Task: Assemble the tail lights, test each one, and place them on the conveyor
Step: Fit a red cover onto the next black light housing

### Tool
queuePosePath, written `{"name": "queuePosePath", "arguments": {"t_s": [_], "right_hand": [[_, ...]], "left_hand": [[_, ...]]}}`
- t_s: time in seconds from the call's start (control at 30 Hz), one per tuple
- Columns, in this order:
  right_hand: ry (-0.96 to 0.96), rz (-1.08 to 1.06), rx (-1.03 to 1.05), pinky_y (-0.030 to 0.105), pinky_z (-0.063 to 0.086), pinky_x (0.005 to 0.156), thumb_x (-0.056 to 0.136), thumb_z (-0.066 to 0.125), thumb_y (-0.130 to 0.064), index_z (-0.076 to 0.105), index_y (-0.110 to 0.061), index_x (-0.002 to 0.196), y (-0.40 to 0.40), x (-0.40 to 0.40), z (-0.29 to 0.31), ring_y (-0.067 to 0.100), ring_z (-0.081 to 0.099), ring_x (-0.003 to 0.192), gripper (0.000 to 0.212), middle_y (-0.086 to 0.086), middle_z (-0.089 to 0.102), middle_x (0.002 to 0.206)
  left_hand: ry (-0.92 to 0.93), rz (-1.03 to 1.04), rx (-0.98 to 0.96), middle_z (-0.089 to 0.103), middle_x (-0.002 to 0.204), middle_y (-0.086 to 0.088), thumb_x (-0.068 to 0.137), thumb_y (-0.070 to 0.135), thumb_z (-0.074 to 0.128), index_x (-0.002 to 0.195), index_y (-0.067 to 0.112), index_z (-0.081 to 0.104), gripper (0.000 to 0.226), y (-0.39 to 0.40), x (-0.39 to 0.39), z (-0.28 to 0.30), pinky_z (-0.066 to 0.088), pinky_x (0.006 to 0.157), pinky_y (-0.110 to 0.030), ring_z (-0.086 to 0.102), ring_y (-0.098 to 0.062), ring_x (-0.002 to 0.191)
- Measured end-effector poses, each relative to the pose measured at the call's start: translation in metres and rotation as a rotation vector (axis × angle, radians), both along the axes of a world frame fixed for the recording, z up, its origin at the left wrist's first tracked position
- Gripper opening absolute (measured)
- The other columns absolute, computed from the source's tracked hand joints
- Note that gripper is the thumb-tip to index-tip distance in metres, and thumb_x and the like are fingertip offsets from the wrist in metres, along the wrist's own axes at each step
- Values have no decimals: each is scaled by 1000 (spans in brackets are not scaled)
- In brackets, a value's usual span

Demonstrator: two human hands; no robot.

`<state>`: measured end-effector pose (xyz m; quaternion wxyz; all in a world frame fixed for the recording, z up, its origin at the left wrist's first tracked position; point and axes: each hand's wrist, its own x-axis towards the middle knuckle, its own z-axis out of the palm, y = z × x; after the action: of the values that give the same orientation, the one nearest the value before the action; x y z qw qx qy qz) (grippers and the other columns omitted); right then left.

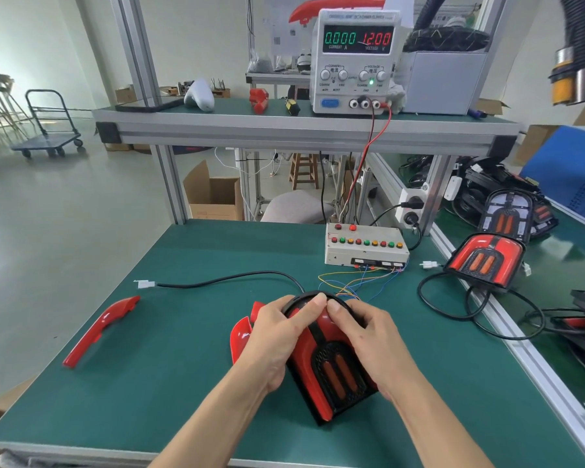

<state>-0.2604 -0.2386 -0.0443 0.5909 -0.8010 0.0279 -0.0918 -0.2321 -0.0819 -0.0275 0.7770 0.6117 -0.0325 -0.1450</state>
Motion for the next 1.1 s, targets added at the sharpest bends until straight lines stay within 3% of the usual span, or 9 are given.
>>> {"name": "queuePosePath", "arguments": {"t_s": [0.13,0.23,0.33,0.4,0.5,0.57,0.73,1.1], "right_hand": [[29,6,11,32,48,67,82,55,-78,69,-16,83,-2,-2,-2,7,54,65,63,1,61,68],[66,86,-3,28,53,76,85,50,-77,72,-27,90,-7,-4,-4,4,64,76,55,-4,73,83],[81,263,32,17,50,91,98,56,-55,71,-34,119,-20,-12,-9,1,68,106,33,-10,75,112],[110,299,70,19,46,102,99,59,-43,66,-27,131,-34,-23,-14,5,65,119,36,-12,72,125],[134,261,21,15,49,86,96,58,-50,74,-32,114,-45,-44,-22,5,69,91,30,-11,75,102],[121,207,55,22,53,75,96,57,-49,77,-31,102,-45,-52,-28,13,70,78,28,4,76,89],[34,82,183,28,55,65,99,52,-38,79,-25,100,-32,-54,-36,20,68,67,30,16,73,77],[6,-3,108,22,56,62,95,54,-42,80,-34,102,-24,-61,-53,20,74,66,28,6,77,78]], "left_hand": [[-60,-70,8,77,104,-10,77,32,84,114,10,71,45,5,1,-1,57,76,-23,75,-21,94],[-81,-52,-6,76,101,-16,75,24,83,109,9,71,39,7,1,-6,57,74,-26,73,-23,88],[-16,-6,-71,75,103,-21,73,22,82,110,6,71,42,10,4,-10,59,75,-31,73,-26,87],[51,37,-117,75,103,-21,71,22,85,110,5,70,46,14,9,-10,60,75,-35,73,-28,86],[117,76,-148,76,100,-19,69,29,87,108,5,71,48,18,16,-10,60,72,-37,74,-28,83],[142,75,-148,76,100,-20,70,31,85,108,5,71,49,17,18,-11,60,73,-38,74,-29,82],[161,75,-130,76,102,-20,61,35,91,110,6,71,61,13,18,-14,61,76,-41,73,-29,84],[202,77,-97,75,103,-23,63,23,90,112,2,67,58,13,14,-25,62,82,-48,74,-34,85]]}}
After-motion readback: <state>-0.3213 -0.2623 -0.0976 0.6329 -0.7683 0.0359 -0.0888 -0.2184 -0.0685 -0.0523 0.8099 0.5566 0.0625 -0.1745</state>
